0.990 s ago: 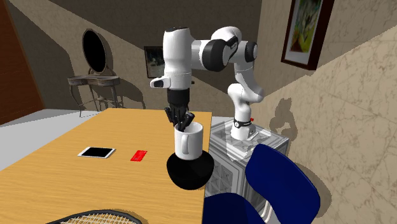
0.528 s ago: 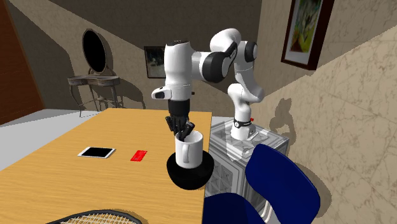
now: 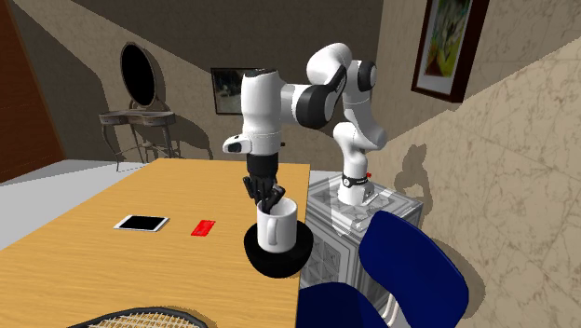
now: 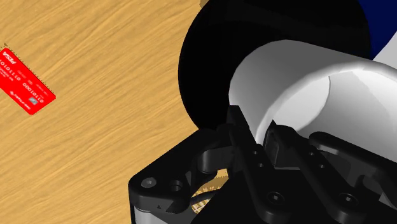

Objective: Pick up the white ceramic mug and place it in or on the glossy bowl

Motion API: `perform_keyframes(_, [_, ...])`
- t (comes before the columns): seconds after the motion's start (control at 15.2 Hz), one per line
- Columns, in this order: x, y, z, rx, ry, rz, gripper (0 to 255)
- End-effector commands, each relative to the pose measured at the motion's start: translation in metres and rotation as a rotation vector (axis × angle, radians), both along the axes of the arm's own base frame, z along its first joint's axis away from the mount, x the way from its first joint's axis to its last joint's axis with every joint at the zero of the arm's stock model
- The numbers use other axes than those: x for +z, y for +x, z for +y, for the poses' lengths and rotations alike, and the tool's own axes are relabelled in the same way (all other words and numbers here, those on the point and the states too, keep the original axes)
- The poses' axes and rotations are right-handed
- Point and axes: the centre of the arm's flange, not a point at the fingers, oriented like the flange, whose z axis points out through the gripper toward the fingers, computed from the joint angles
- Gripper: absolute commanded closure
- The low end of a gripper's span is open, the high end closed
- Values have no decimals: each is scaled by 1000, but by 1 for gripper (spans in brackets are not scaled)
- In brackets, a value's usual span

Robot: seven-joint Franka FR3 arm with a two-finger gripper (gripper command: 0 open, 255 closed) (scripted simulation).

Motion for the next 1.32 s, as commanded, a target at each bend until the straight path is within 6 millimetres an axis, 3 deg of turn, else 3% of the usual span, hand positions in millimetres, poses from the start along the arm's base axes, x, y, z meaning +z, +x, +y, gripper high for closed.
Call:
perform_keyframes(0.0, [0, 0, 0, 0, 0, -1, 255])
perform_keyframes(0.07, [0, 0, 0, 0, 0, -1, 255])
perform_keyframes(0.13, [0, 0, 0, 0, 0, -1, 0])
perform_keyframes(0.46, [0, 0, 0, 0, 0, -1, 0])
perform_keyframes(0.73, [50, -2, -1, 0, 0, -1, 0])
perform_keyframes(1.25, [50, -2, -1, 0, 0, -1, 0])
